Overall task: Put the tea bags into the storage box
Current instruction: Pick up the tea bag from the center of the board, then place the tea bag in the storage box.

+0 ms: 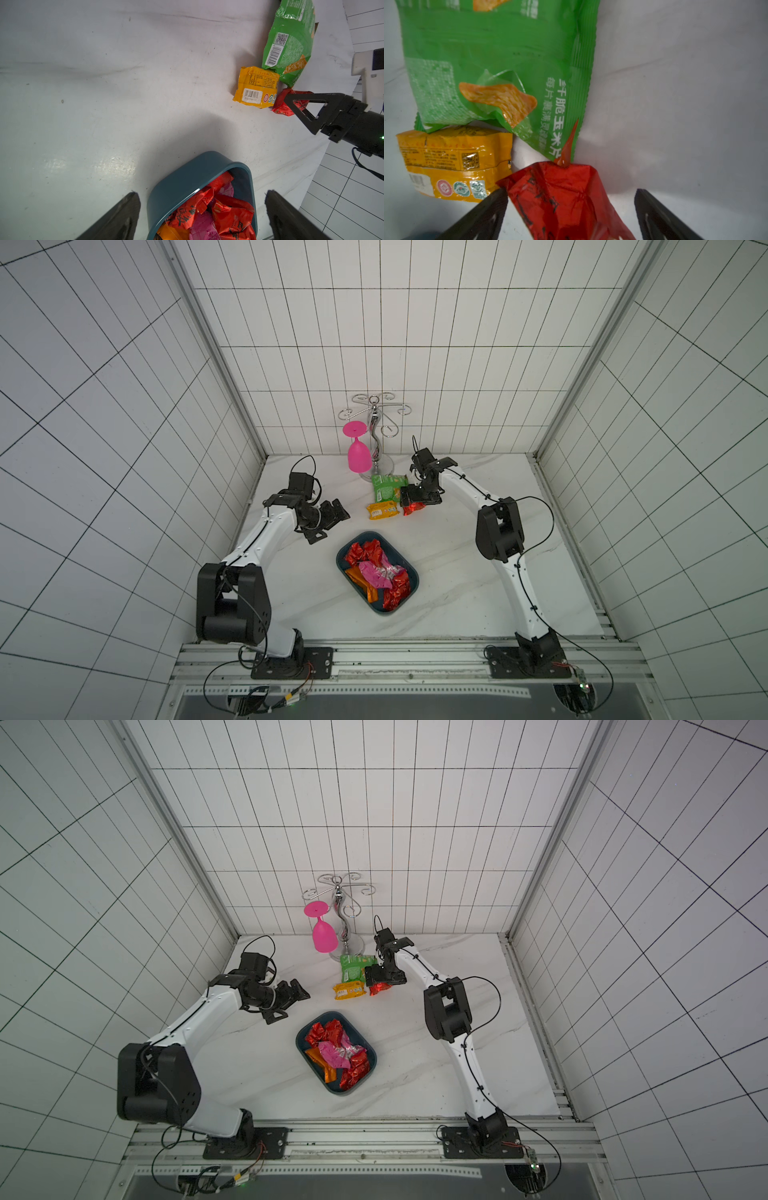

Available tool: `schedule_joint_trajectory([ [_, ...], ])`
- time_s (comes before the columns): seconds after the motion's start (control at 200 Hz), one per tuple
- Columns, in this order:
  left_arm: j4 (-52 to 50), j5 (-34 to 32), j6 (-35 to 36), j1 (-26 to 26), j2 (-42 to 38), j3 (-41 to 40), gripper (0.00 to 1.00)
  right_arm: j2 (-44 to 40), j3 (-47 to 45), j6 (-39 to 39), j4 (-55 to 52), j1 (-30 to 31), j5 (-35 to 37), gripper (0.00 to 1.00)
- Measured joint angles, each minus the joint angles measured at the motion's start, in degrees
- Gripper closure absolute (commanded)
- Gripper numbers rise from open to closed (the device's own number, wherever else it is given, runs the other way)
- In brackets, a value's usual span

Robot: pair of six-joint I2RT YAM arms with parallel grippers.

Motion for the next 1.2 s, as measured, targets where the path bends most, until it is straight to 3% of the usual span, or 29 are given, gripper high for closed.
schedule_joint_trajectory([
  [0.155, 0.0, 0.0, 0.0, 0.0, 0.2, 0.1, 0.03, 0.8, 1.1, 0.0, -0.4, 0.4, 0.0, 0.21],
  [0.325, 0.0, 0.0, 0.0, 0.0, 0.3, 0.1, 0.03, 0.8, 1.0, -0.2, -0.7, 0.4, 0.1, 0.56],
  [0.7, 0.0, 0.2, 0.0, 0.0, 0.3, 0.1, 0.03, -2.0, -0.5, -0.5, -0.9, 0.4, -0.5, 0.57],
  [0.954, 0.0, 0.7, -0.3, 0.0, 0.3, 0.1, 0.03, -18.1, -11.7, -3.7, -0.5, 2.7, -2.6, 0.59],
  [1.199, 0.0, 1.6, -0.7, -0.3, 0.3, 0.1, 0.02, -30.5, -21.4, -8.3, -1.2, 12.9, -2.8, 0.60],
])
